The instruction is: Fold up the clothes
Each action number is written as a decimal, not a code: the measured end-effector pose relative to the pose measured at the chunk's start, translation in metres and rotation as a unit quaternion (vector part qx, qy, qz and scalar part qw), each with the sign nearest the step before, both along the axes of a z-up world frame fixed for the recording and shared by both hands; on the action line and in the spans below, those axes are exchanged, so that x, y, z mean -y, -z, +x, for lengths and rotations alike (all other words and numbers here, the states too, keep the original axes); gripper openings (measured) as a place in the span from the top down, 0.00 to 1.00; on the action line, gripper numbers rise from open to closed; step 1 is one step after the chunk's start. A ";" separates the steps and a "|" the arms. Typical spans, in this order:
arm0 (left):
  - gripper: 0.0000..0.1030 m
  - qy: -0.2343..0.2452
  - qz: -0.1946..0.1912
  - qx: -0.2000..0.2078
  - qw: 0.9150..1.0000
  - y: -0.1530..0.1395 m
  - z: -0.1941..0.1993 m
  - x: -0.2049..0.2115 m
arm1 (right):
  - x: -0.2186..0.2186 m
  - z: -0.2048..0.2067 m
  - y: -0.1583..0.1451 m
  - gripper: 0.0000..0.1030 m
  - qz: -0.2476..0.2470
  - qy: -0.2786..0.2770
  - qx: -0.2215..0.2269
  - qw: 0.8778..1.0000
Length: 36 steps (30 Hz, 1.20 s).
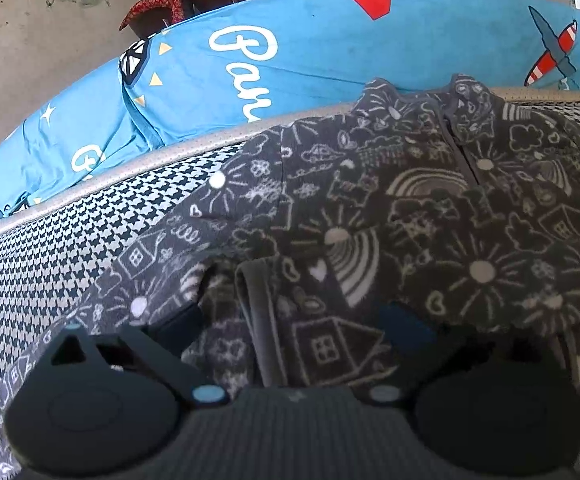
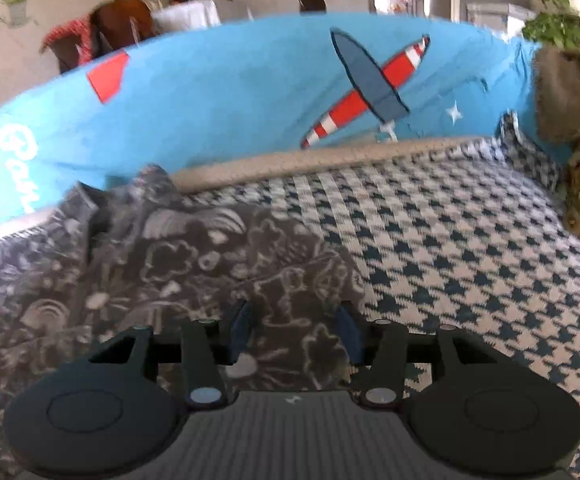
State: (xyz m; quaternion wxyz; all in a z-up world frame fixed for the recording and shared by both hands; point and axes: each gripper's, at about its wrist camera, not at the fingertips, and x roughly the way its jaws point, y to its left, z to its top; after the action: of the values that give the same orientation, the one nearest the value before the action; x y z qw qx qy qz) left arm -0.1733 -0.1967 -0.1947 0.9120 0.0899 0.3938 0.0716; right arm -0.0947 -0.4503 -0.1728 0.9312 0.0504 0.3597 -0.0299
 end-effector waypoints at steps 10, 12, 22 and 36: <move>0.00 -0.001 -0.002 -0.004 1.000 0.001 0.001 -0.001 | -0.002 -0.001 -0.004 0.45 0.004 0.006 -0.006 1.000; 0.00 -0.002 -0.003 -0.005 1.000 0.002 0.001 -0.001 | -0.003 -0.008 -0.010 0.45 0.016 -0.003 -0.002 1.000; 0.00 -0.002 0.011 -0.005 1.000 0.005 0.003 0.004 | -0.018 -0.064 -0.025 0.41 0.008 -0.062 -0.013 0.998; 0.00 -0.003 0.017 0.002 1.000 0.006 0.002 0.005 | -0.003 -0.114 -0.031 0.41 0.032 -0.053 0.013 0.998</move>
State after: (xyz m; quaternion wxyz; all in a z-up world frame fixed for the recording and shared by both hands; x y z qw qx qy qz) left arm -0.1715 -0.2019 -0.2012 0.9109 0.1040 0.3911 0.0809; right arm -0.2090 -0.4474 -0.1419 0.9342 0.0611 0.3501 0.0321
